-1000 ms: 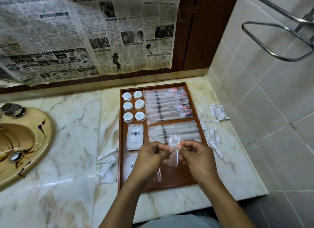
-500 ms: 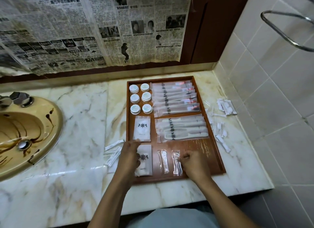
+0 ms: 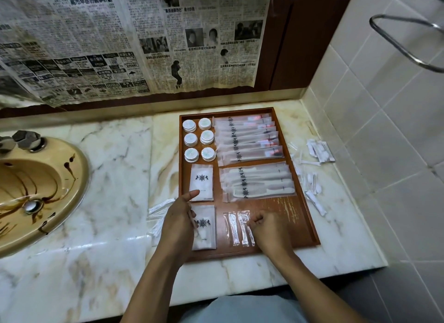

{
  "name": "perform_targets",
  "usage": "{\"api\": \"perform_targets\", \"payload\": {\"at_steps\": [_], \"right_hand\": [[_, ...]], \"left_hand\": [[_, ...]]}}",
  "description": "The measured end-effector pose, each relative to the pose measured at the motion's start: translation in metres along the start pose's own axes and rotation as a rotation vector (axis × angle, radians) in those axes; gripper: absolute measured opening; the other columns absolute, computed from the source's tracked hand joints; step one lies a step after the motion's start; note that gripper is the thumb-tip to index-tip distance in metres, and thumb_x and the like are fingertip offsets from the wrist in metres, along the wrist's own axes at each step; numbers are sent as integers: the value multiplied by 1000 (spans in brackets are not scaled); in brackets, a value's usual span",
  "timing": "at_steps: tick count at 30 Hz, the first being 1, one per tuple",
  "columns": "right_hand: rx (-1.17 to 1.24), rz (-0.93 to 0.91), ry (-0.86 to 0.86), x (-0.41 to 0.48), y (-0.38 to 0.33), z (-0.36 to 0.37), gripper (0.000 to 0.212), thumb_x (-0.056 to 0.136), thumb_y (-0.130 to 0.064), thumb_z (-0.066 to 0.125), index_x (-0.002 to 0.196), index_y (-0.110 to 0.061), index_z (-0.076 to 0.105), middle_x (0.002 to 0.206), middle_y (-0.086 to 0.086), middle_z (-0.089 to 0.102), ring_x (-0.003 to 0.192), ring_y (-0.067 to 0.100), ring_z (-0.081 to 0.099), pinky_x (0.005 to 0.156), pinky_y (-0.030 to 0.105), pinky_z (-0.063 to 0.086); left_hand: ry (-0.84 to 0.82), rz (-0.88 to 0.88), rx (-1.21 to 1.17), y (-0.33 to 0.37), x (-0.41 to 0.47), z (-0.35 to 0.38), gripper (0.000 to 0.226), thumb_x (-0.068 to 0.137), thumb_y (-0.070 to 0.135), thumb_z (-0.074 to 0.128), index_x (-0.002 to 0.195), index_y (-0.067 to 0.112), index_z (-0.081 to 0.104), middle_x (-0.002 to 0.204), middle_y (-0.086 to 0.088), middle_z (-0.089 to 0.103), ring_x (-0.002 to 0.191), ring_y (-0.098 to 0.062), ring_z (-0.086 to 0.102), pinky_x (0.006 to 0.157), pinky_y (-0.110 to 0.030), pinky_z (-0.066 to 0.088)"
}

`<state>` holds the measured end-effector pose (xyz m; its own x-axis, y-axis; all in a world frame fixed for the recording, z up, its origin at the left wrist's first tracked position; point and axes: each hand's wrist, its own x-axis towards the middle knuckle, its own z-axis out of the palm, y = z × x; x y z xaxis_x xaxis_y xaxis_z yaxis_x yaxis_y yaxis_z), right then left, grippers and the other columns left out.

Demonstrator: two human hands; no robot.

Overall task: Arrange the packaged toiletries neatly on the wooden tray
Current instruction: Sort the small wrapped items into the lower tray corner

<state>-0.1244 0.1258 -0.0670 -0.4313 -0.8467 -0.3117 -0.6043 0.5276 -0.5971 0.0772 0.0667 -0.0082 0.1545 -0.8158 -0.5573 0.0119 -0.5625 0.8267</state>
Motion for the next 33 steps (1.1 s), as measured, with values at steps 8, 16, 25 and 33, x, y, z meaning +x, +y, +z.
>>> {"api": "perform_targets", "payload": {"at_steps": [8, 16, 25, 33], "right_hand": [[10, 8, -24, 2, -4, 2, 14, 84, -17, 77, 72, -23, 71, 68, -13, 67, 62, -4, 60, 47, 5, 36], [37, -15, -8, 4, -6, 5, 10, 82, -17, 80, 74, -21, 74, 64, -15, 63, 59, -5, 58, 52, 5, 40], [48, -12, 0, 5, -3, 3, 8, 81, -23, 81, 85, -19, 77, 75, -11, 70, 68, 1, 64, 54, 2, 39], [484, -88, -269, -21, -45, -38, 18, 93, -42, 66, 96, -28, 76, 71, -18, 68, 60, -4, 59, 58, 12, 42]], "left_hand": [[-10, 7, -120, 6, 1, 1, 33, 102, 25, 46, 111, 22, 78, 76, -2, 46, 62, -15, 40, 57, -27, 33], [-55, 11, -309, 11, -1, -2, 48, 78, 20, 42, 111, 11, 75, 78, 0, 49, 68, -12, 44, 64, -25, 35], [-46, 120, 79, 13, -4, -6, 61, 97, -6, 28, 117, 29, 73, 76, -8, 57, 58, -19, 42, 43, -17, 34], [-116, 59, -160, 7, -11, 13, 23, 96, 3, 66, 111, 16, 77, 93, -8, 75, 81, -19, 71, 78, -33, 57]]}}
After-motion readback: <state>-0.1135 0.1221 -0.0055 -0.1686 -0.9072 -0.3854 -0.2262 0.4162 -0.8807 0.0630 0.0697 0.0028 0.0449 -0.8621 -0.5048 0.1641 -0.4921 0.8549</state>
